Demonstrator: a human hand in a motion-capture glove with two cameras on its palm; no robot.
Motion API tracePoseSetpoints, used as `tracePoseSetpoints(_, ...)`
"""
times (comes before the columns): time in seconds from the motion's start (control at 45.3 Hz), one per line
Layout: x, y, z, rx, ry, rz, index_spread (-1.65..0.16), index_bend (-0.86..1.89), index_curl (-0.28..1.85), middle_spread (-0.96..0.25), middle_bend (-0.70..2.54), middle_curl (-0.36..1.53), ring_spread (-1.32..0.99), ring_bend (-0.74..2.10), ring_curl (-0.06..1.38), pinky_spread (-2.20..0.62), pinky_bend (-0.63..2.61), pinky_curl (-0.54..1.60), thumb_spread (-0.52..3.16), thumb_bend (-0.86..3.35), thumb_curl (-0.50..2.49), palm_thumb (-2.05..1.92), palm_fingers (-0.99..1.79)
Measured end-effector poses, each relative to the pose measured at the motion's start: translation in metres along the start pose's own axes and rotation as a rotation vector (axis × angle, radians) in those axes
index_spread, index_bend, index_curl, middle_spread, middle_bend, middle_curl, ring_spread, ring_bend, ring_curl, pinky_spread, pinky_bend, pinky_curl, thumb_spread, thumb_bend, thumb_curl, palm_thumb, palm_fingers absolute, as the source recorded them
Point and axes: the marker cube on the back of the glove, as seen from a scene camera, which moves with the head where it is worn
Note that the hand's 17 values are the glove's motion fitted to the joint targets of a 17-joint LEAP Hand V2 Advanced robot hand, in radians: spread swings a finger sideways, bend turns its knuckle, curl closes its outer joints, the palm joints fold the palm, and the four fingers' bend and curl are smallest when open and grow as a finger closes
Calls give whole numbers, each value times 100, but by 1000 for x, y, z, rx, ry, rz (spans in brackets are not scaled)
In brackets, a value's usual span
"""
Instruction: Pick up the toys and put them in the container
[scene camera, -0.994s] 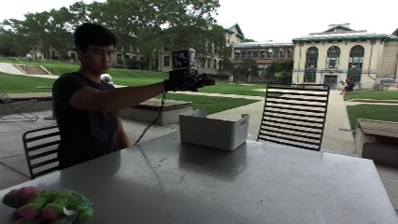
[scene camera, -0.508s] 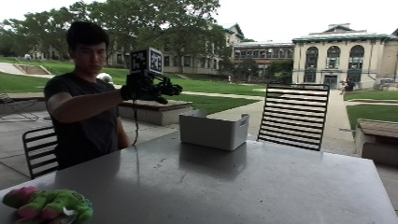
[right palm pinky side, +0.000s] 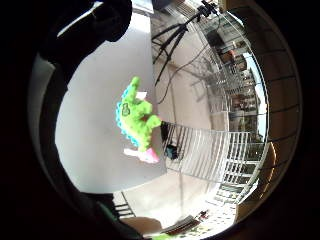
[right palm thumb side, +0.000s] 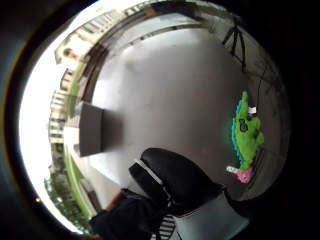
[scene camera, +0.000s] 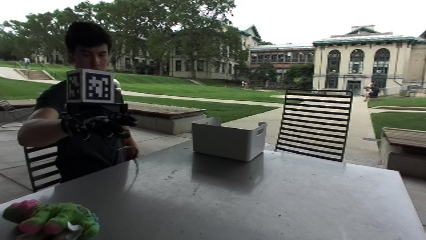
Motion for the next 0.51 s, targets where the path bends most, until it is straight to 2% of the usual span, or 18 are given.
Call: tracePoseSetpoints(0.508,95,12,121,-158,-37,125,-28,4,9,-8,32,45,-15,42,33,0,96,35,98,-8,20,-9,-16)
